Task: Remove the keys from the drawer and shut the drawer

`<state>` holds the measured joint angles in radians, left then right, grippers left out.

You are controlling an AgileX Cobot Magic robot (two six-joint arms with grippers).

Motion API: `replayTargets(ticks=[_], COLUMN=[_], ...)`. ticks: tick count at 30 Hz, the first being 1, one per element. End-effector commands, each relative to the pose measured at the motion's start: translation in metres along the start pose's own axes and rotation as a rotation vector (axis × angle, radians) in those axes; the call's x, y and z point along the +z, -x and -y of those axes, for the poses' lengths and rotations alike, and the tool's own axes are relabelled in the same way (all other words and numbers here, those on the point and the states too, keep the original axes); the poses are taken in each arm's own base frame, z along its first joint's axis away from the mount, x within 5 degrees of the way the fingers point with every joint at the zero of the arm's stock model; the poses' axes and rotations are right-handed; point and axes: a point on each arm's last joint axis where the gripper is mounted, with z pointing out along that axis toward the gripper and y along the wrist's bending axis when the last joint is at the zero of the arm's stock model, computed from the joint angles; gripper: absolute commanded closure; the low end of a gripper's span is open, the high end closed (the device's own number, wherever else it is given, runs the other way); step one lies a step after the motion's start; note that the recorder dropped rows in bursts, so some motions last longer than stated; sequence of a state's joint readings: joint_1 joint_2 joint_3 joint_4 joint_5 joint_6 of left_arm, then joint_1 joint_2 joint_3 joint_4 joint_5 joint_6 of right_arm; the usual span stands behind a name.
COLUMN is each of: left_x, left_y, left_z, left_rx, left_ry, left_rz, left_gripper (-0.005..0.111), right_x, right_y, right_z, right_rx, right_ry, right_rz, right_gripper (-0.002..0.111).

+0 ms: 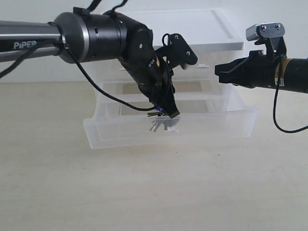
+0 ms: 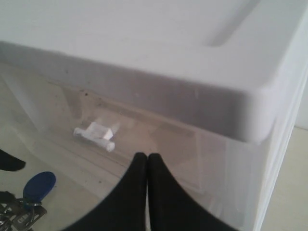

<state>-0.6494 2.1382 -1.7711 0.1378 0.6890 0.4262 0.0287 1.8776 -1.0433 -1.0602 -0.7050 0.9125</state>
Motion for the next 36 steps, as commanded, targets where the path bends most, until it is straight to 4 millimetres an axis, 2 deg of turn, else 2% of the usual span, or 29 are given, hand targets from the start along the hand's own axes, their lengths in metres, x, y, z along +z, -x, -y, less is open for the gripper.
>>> replayTargets(ticks=[1,3,4,9,14,22,27,29,31,34,35,36], left_x=[-0.025,-0.026,-0.026,-0.025,-0.023,-0.014,0.002,0.01,0.027,0.043,0.047,0.046], left_y=[0.006,0.004,0.004,0.0,-0.005,-0.018,-0.02,-0.02,-0.025,-0.033,-0.036,-0.037], left_z=[0.0,0.003,0.004,0.01,-0.001,-0.009,-0.007,-0.006,-0.005,-0.005,-0.005,-0.005], left_rx=[0.027,0.038,0.032,0.013,-0.019,-0.055,-0.048,-0.05,-0.01,-0.009,-0.018,-0.015], left_ry=[-0.1,-0.129,-0.139,-0.205,-0.165,-0.148,-0.109,-0.099,-0.068,-0.035,-0.024,-0.024], left_rz=[0.045,0.027,0.022,-0.015,-0.025,-0.02,0.019,0.031,0.013,-0.029,-0.052,-0.067], left_gripper=[0.066,0.052,0.049,0.049,0.049,0.049,0.046,0.039,0.029,0.029,0.031,0.039], right_x=[-0.002,-0.002,-0.002,-0.002,-0.008,-0.036,-0.057,-0.059,-0.059,-0.059,-0.059,-0.06], right_y=[0.005,0.005,0.005,0.007,0.017,0.035,0.041,0.044,0.044,0.044,0.044,0.045], right_z=[0.021,0.021,0.021,0.017,0.008,-0.012,-0.023,-0.025,-0.026,-0.025,-0.025,-0.025], right_rx=[0.092,0.092,0.094,0.097,0.042,-0.029,-0.069,-0.074,-0.077,-0.089,-0.085,-0.085], right_ry=[-0.148,-0.148,-0.148,-0.109,-0.066,-0.053,-0.092,-0.087,-0.082,-0.086,-0.089,-0.09], right_rz=[0.017,0.017,0.018,0.026,0.024,0.101,0.191,0.203,0.207,0.209,0.212,0.214], right_gripper=[0.108,0.108,0.108,0.108,0.108,0.108,0.108,0.108,0.108,0.108,0.108,0.108])
